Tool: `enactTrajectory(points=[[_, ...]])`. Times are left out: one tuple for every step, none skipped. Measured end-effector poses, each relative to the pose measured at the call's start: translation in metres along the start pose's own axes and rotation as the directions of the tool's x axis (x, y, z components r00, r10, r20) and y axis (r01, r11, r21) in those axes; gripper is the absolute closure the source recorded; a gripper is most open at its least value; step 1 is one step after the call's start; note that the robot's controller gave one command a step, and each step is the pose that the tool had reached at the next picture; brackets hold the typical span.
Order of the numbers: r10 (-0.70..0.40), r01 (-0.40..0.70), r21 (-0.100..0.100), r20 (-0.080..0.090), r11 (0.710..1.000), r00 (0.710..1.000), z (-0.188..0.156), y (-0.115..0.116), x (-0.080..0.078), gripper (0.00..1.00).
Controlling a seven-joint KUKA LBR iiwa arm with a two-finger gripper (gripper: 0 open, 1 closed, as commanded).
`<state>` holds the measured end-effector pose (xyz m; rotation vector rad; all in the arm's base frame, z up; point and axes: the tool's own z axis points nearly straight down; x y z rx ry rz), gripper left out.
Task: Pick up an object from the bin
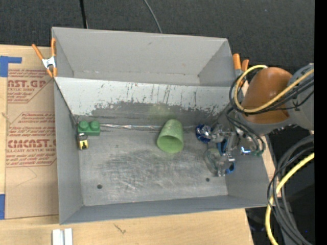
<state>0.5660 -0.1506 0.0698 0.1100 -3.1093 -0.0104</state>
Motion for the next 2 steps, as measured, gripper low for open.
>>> enactTrajectory(points=[[0.002, -0.002, 0.0, -0.002, 1.0, 1.0, -0.001, -0.001, 0.001, 1.0], [-0.37, 0.37, 0.022, 0.033, 0.929, 0.928, -0.135, 0.025, -0.004, 1.0]])
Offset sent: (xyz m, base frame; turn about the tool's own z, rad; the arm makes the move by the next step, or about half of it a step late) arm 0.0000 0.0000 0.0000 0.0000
